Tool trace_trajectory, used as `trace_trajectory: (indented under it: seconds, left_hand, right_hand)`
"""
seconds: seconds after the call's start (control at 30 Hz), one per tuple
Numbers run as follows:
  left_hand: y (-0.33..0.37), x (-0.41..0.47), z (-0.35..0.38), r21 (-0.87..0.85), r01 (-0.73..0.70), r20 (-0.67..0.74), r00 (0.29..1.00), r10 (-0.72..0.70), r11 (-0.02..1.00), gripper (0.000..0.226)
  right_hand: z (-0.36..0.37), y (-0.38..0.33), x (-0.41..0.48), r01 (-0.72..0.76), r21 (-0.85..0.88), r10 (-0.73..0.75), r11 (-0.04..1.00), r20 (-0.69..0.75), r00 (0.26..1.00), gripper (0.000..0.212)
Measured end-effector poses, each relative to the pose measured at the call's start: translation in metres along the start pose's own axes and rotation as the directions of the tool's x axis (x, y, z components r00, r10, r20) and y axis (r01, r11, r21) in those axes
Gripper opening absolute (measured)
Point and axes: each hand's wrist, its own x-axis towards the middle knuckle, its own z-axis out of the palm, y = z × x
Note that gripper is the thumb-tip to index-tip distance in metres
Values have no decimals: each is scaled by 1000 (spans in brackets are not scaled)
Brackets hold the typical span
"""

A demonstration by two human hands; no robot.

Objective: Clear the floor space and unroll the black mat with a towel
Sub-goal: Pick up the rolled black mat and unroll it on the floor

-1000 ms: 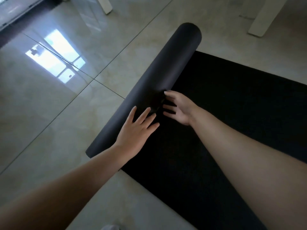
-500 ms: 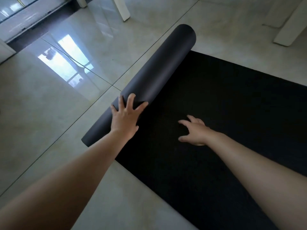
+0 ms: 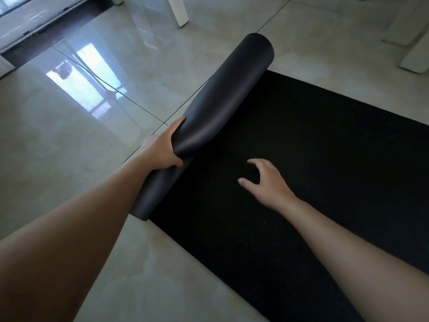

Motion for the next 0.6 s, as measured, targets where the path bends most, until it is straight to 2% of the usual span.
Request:
trace_trajectory:
  seconds: [0.13, 0.2, 0.23, 0.3, 0.37, 0.43, 0.5, 0.57, 0.6]
  left_hand:
    - [5, 2, -2, 1, -147, 41, 988, 147, 989, 102]
    - [15, -1, 6, 116, -219, 61, 975, 213, 969, 92]
    - [19, -2, 11, 181, -228, 58, 973, 221, 957, 90]
    - [22, -3, 18, 230, -195, 44, 981, 190, 953, 94]
    - [13, -1, 23, 198, -131, 29, 991, 128, 971, 101]
    - [4, -1, 27, 79, -81, 46, 996, 78, 994, 107]
    - [-1, -4, 28, -191, -27, 26, 999, 32, 981, 104]
    - [-8, -2, 26, -457, 81, -4, 996, -93, 886, 99]
    - [-11, 0, 23, -529, 150, 9, 985, -171, 835, 105]
  right_hand:
    - [-6, -19, 22, -84, 236, 89, 968, -9, 996, 63]
    - [-7, -25, 31, -105, 280, 98, 954, 36, 994, 68]
    - [-8, -27, 33, -102, 212, 88, 972, 74, 993, 71]
    - [-8, -23, 29, -44, -113, 63, 993, 168, 984, 83]
    - [-7, -7, 17, 32, -423, 81, 906, 247, 966, 98]
    - [-4, 10, 5, 71, -560, 96, 825, 264, 960, 110]
    - [-1, 20, -3, 94, -605, 62, 791, 232, 971, 113]
    - [-4, 20, -3, 96, -620, 55, 779, 220, 974, 114]
    - [-4, 20, -3, 92, -623, 62, 777, 220, 973, 116]
